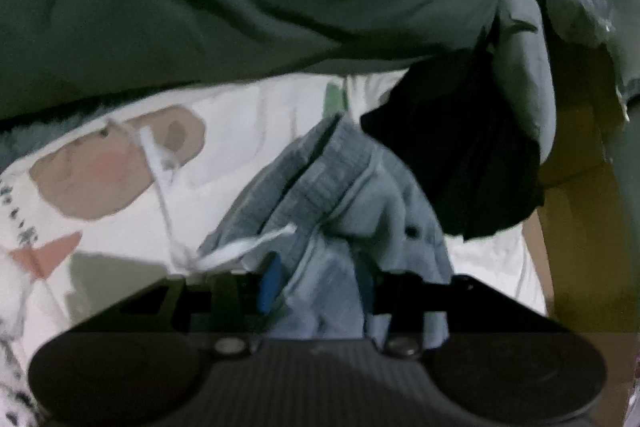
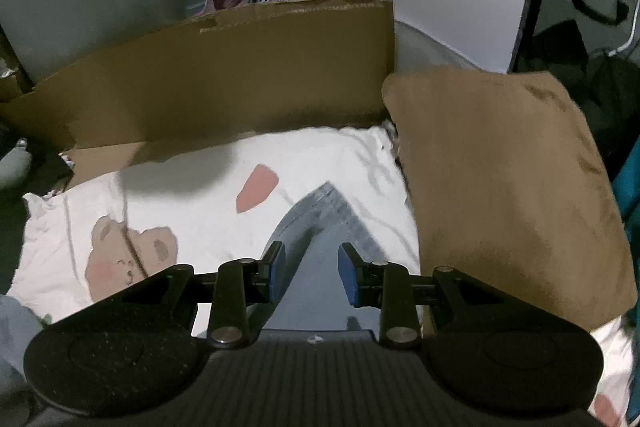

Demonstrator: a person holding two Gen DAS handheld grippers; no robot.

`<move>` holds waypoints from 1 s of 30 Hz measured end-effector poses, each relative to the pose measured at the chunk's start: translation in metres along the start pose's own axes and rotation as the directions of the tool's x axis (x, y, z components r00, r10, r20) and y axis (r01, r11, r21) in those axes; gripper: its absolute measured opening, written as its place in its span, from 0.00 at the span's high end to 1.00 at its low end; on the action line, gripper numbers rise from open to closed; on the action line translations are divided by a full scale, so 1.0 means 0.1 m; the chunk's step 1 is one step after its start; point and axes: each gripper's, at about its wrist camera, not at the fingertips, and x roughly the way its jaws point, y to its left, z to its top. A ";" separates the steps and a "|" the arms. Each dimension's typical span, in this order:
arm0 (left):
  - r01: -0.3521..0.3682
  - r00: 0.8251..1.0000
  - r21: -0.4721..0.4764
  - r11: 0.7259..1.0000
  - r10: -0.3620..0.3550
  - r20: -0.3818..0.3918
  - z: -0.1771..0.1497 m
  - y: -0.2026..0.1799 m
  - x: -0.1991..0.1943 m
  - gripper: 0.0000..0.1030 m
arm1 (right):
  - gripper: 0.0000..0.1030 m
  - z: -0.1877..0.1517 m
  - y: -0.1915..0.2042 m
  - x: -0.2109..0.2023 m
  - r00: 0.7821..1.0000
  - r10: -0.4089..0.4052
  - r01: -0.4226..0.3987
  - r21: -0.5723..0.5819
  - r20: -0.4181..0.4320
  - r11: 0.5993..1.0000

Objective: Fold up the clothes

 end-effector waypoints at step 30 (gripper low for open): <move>0.018 0.999 0.231 0.973 -0.010 -0.039 -0.93 -0.28 -1.70 0.32 | 0.61 -0.43 0.48 -1.50 0.962 0.263 -0.259 -0.049 0.074 0.964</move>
